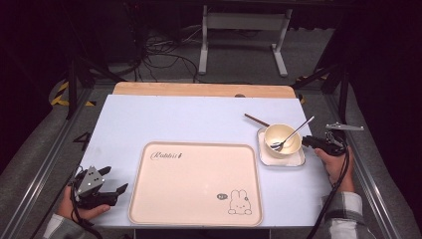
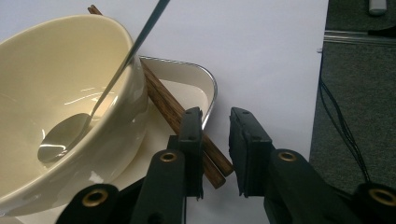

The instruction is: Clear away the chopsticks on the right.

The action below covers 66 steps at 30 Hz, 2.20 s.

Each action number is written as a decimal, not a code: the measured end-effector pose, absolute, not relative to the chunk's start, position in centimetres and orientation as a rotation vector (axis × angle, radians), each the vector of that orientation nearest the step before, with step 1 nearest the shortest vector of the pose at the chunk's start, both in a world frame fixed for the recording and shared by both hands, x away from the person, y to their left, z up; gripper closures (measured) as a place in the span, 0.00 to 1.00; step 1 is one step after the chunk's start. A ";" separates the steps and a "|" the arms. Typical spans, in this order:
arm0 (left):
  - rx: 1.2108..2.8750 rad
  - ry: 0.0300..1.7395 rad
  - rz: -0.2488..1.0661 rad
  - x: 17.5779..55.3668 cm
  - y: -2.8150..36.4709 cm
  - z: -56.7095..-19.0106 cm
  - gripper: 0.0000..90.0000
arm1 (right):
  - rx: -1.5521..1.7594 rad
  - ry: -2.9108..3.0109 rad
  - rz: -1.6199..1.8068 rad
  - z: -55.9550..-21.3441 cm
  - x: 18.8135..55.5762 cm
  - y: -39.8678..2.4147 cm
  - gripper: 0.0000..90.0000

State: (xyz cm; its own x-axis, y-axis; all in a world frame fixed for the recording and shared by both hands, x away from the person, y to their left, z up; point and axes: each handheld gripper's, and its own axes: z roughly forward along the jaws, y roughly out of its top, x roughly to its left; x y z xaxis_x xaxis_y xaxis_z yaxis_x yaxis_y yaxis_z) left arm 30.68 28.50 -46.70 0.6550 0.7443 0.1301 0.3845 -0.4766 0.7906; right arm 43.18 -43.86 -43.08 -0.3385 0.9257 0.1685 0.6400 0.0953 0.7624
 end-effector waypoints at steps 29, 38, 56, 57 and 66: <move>2.128 0.862 0.572 31.0 28.2 -46.9 0.21 | 1.546 2.057 1.120 -43.6 44.0 -43.5 0.86; 2.127 0.861 0.573 30.9 28.2 -46.9 0.21 | 1.533 2.076 1.131 -43.6 44.0 -43.2 0.94; 2.111 0.856 0.583 30.8 28.5 -46.6 0.21 | 1.524 1.883 1.190 -41.9 42.1 -44.4 0.94; 2.111 0.854 0.582 30.8 28.5 -46.6 0.21 | 1.528 1.867 1.195 -41.7 42.0 -44.6 0.94; 2.111 0.855 0.587 30.7 28.5 -46.6 0.21 | 1.518 1.714 1.270 -40.1 40.4 -45.9 0.94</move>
State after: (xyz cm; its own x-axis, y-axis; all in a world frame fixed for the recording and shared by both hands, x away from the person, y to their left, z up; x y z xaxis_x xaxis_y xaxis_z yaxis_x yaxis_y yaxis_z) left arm 30.71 28.49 -46.57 0.6687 0.7332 0.1237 0.3785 -0.4789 0.7921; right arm 40.40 -45.90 -40.14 -0.2387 0.9508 0.1977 0.4661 -0.0664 0.8822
